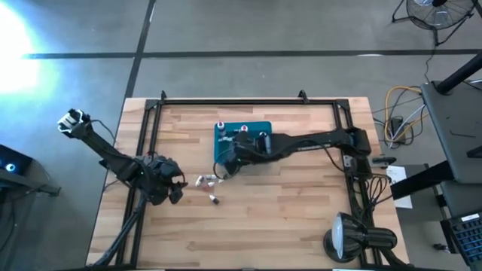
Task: Pick & Place food coloring
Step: Put the small purple food coloring bottle into the bin
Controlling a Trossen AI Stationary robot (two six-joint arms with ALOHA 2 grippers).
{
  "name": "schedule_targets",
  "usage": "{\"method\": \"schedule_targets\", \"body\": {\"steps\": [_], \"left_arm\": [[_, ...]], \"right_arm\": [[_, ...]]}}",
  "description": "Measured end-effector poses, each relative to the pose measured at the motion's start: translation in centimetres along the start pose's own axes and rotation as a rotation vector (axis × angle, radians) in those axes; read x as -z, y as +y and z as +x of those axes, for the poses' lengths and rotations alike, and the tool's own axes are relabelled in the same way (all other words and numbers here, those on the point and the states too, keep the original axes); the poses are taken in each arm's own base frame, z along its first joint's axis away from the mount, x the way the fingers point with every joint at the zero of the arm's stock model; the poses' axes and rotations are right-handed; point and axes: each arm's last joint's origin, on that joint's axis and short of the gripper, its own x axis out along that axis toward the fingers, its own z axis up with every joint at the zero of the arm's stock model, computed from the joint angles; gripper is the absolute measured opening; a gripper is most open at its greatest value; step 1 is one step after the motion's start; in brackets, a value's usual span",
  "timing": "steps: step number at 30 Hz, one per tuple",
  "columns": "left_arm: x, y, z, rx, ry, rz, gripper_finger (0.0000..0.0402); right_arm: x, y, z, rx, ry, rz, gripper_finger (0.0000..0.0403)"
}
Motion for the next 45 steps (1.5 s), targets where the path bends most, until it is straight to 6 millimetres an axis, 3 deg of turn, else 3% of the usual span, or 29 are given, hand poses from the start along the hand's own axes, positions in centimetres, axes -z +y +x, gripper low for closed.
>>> {"method": "schedule_targets", "body": {"steps": [4, 9, 22, 29, 33, 41, 45], "left_arm": [[1.6, 0.8, 1.6, -0.017, 0.118, -0.162, 0.0208], [1.8, 0.6, 3.4, -0.063, 0.102, -0.322, 0.0201], [-1.0, -2.2, 8.8, -0.236, 0.249, -0.259, 0.0170], [-2.8, -3.1, 10.0, -0.264, 0.266, -0.316, 0.0170], [-2.8, -3.2, 10.9, -0.293, 0.283, -0.318, 0.0169], [-2.0, -3.0, 12.5, -0.356, 0.341, -0.299, 0.0166], [-2.2, -3.0, 12.4, -0.357, 0.335, -0.282, 0.0138]], "right_arm": [[1.6, 0.6, -2.5, 0.020, 0.014, -0.014, 0.0300], [4.5, 0.4, -1.9, 0.163, 0.057, 0.001, 0.0294], [9.7, -0.5, -5.6, 0.372, 0.141, -0.010, 0.0256], [10.7, -1.6, -8.4, 0.335, 0.134, -0.026, 0.0249], [11.0, -2.7, -9.5, 0.325, 0.132, -0.027, 0.0249], [11.7, -4.6, -10.5, 0.335, 0.103, 0.023, 0.0249], [12.0, -4.8, -10.3, 0.346, 0.100, 0.021, 0.0249]]}}
